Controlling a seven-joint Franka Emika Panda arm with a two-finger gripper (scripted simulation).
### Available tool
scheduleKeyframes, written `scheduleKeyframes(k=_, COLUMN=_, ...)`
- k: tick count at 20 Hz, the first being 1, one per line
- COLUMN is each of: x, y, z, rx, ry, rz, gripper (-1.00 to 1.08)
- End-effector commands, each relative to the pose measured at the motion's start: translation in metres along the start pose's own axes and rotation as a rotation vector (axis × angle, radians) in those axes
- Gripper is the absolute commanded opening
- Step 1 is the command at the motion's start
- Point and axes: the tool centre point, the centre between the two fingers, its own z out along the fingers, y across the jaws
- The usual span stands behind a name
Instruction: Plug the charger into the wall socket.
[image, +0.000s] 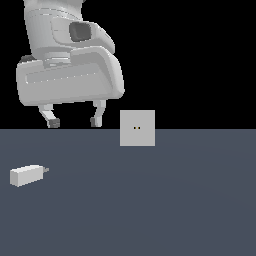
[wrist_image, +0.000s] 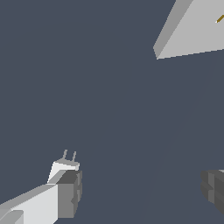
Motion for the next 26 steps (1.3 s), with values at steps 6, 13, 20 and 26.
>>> scheduleKeyframes(k=6, x=-0.012, y=-0.022, z=0.009, rx=-0.008, ry=0.054, rz=0.052, gripper=1.0)
scheduleKeyframes(k=13, x=-0.021, y=-0.043, z=0.018, rx=-0.018, ry=0.104, rz=0.1, gripper=1.0)
scheduleKeyframes(k=20, x=-0.028, y=-0.064, z=0.027, rx=-0.028, ry=0.153, rz=0.148, gripper=1.0)
scheduleKeyframes(k=26, x=-0.032, y=-0.078, z=0.034, rx=-0.036, ry=0.184, rz=0.179, gripper=1.0)
